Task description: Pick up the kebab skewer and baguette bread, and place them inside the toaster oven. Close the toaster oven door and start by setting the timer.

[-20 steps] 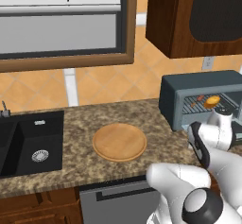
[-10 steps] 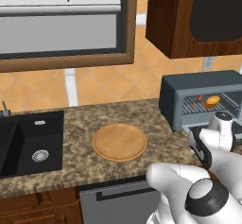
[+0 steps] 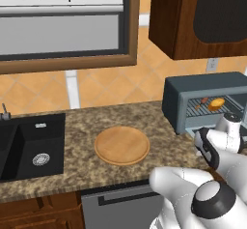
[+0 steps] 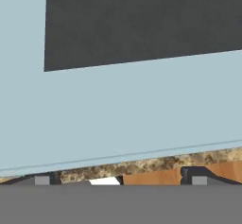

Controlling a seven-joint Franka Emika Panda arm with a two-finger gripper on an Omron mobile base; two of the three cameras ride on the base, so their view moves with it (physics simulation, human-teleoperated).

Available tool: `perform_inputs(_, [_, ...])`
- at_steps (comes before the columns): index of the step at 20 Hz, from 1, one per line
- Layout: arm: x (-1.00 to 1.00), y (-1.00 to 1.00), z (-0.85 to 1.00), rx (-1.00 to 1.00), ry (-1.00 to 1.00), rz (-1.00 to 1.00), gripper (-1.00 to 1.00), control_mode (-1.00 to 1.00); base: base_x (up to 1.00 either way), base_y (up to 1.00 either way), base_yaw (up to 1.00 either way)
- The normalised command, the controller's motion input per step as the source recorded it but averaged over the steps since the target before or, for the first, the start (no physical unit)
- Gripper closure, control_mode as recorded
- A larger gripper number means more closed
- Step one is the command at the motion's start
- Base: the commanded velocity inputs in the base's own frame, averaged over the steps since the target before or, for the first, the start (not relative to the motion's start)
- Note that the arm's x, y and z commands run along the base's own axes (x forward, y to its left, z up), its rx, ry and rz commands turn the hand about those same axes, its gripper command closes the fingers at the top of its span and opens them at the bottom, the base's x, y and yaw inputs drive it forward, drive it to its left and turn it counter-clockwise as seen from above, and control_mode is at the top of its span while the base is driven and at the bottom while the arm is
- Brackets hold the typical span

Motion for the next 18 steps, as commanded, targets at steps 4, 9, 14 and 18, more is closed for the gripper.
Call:
perform_inputs(4, [-0.10, 0.00, -0.01, 0.00, -0.24, -0.01, -1.00, -1.00, 0.00, 0.00, 0.00])
perform_inputs(9, [-0.03, 0.00, -0.02, -0.05, -0.14, 0.00, -1.00, -1.00, 0.00, 0.00, 0.00])
perform_inputs(14, [0.12, 0.00, -0.03, -0.03, 0.00, 0.00, -1.00, -1.00, 0.00, 0.00, 0.00])
perform_inputs(18, [0.00, 0.05, -0.10, -0.01, 0.00, 0.00, -1.00, -1.00, 0.00, 0.00, 0.00])
